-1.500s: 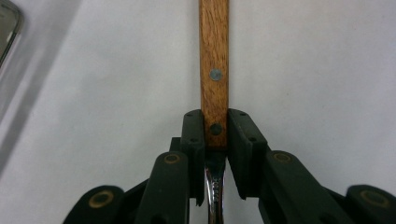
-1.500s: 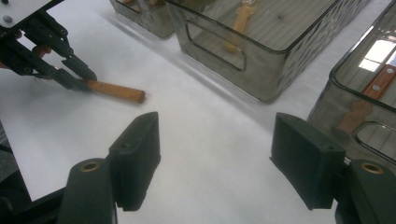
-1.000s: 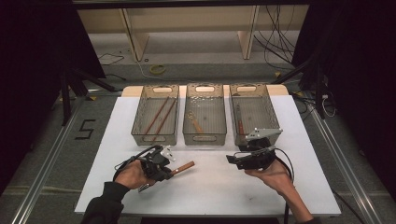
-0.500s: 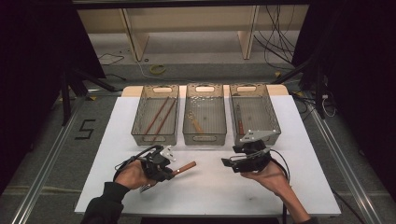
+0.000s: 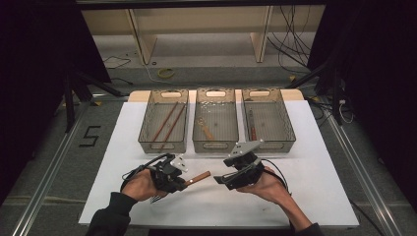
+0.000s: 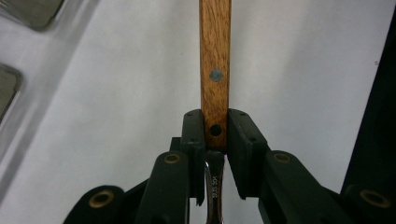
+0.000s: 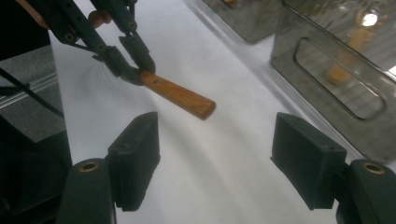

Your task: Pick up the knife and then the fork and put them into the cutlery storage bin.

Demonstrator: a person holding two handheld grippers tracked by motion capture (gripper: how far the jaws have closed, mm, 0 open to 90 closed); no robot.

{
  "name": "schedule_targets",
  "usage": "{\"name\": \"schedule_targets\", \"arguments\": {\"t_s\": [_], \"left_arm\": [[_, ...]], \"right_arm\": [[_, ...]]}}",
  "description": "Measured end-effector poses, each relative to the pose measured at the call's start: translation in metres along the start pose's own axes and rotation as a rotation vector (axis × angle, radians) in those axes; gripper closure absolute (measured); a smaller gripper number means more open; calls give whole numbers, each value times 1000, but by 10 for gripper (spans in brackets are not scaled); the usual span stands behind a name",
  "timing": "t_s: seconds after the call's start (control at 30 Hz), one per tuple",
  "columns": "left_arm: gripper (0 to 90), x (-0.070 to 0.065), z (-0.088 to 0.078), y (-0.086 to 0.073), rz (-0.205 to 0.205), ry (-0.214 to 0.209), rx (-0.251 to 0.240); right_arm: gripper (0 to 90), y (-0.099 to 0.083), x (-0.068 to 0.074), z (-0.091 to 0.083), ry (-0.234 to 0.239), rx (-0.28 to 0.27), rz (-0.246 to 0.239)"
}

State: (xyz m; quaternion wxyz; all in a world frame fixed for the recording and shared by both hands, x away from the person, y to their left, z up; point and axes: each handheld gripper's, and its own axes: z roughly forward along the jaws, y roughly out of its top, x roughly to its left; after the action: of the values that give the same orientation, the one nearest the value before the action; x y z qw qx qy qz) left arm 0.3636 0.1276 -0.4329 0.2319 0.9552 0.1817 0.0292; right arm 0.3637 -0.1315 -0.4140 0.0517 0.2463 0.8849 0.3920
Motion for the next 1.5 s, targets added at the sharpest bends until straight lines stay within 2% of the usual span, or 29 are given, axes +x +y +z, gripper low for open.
{"name": "schedule_targets", "arguments": {"t_s": [0.13,0.3,0.47,0.57,0.63,0.77,0.8,0.87,1.03,1.5], "left_arm": [[769,-5,-4,4,11,-7,6],[769,-16,-6,12,50,-12,7],[769,-26,-7,20,94,-25,13],[769,-31,-6,24,118,-35,21],[769,-36,-5,26,126,-39,19],[770,-43,-3,32,167,-46,41],[770,-44,-2,33,164,-45,30],[770,-46,1,34,176,-46,48],[770,-48,1,36,181,-48,46],[770,-49,2,36,189,-61,51]], "right_arm": [[329,3,7,4,7,10,-39],[329,6,18,7,21,18,-104],[330,6,23,10,47,33,-149],[335,6,26,11,65,49,-186],[341,5,28,12,79,67,-194],[379,4,30,15,92,105,-221],[418,3,30,16,92,110,-223],[460,3,31,16,112,111,-220],[481,3,32,15,143,128,-227],[601,1,34,16,148,167,-254]]}}
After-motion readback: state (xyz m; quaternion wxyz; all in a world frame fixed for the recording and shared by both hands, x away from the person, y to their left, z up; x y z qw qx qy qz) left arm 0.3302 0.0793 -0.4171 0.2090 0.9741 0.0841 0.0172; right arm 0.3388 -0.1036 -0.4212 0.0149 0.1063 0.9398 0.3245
